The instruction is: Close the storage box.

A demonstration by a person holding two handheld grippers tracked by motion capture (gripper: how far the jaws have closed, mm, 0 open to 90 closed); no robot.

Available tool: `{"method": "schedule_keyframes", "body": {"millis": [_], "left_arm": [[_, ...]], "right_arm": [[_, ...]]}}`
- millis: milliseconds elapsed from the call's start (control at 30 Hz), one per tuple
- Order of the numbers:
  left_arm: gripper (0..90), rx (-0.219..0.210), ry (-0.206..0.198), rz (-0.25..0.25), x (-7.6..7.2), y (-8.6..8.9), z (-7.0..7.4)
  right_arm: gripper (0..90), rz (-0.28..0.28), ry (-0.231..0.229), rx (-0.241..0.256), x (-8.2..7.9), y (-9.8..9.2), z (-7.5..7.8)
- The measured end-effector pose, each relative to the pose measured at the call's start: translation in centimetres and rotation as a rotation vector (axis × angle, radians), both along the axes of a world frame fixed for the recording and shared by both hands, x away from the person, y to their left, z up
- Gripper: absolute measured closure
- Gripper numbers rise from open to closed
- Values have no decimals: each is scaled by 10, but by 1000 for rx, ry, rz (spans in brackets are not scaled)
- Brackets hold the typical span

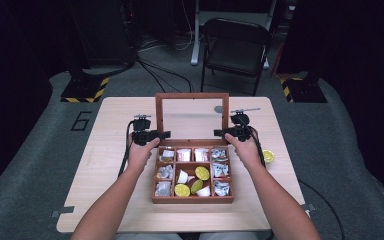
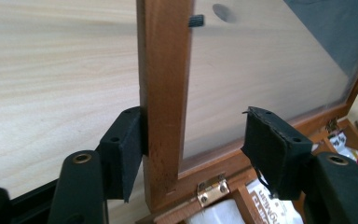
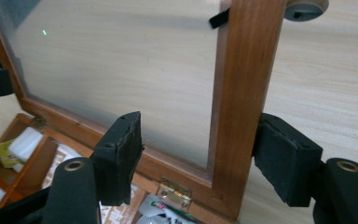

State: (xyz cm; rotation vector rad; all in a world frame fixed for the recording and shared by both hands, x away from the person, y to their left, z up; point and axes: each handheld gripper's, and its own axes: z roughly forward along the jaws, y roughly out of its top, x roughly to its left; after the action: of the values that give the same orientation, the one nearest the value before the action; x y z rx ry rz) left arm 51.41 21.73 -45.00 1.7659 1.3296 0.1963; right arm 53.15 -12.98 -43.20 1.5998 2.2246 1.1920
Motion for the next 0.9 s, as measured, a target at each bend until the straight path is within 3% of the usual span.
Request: {"method": "schedule_keyframes", "body": {"millis": [100,233,300,500,733,900], "left_arm": [[391,6,-34,-14,-7,0,8],[393,-30,-74,-22,-14,2,20],[379,-10,-100,-25,-20,2,27],[375,-1,-156,-41,-35,4,40],[391,-20,-191,-59,-51,9,54],[391,-10,-210,-80,-62,10,62]], "right_arm": [[343,9,-39,0,-9,-1,7],[359,11,-64,34,-18,-3,16],[359,13,-79,23,-24,-1,21],[368,26,-123,6,-40,-3,33],[409,59,-159,-10,-54,-8,48],[431,73,-182,-15,-67,-13,57]]}}
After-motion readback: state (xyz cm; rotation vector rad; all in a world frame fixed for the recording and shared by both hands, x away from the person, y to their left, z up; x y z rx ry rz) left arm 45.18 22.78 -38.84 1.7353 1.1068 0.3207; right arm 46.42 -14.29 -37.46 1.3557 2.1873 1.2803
